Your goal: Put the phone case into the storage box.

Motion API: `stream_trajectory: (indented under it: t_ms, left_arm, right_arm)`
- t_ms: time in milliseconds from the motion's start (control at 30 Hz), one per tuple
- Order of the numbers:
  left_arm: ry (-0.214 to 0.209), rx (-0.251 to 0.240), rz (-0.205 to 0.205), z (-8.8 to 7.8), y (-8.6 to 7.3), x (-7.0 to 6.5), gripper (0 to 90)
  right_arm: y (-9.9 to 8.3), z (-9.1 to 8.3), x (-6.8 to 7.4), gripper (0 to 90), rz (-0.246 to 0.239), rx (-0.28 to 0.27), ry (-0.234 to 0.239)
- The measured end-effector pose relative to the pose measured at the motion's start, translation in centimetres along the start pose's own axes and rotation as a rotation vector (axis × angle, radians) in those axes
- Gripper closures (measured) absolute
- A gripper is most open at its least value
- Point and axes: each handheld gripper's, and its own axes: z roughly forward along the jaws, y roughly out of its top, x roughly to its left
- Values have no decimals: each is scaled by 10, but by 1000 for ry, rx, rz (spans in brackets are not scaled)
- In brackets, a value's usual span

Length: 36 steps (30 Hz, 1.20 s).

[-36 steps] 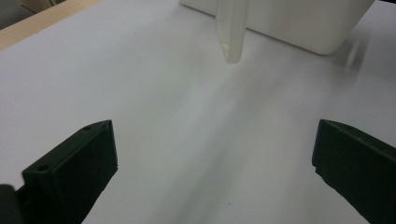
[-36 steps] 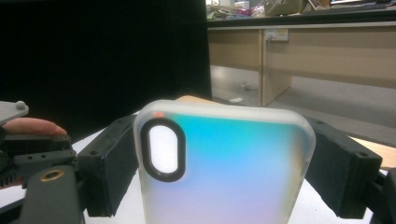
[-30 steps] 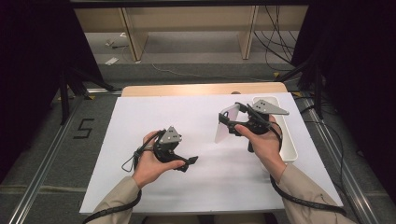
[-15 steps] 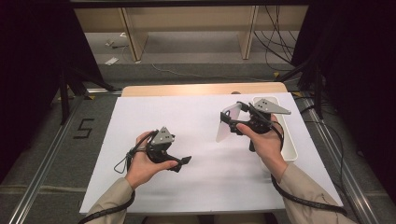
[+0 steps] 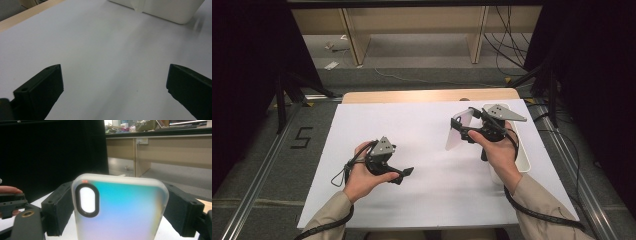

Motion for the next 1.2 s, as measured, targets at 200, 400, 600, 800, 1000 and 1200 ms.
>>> stream_trajectory:
  t_ms: [200, 400, 600, 800, 1000, 1200]
  left_arm:
    - [3, 3, 3, 1, -2, 1, 7]
    - [7, 3, 8, 0, -2, 1, 8]
    - [6, 8, 10, 1, -2, 1, 10]
    - [7, 9, 10, 1, -3, 1, 11]
    - [6, 11, 9, 2, -3, 1, 11]
    - [8, 9, 10, 1, -3, 1, 11]
  right_arm:
    - [2, -2, -4, 182, 1, -4, -12]
    - [5, -6, -8, 182, 6, -14, -28]
    - [7, -9, -13, 182, 11, -21, -43]
    - [9, -11, -16, 182, 15, -26, -54]
    - [10, -13, -19, 182, 14, -28, -69]
    - [12, -15, -22, 182, 14, -33, -80]
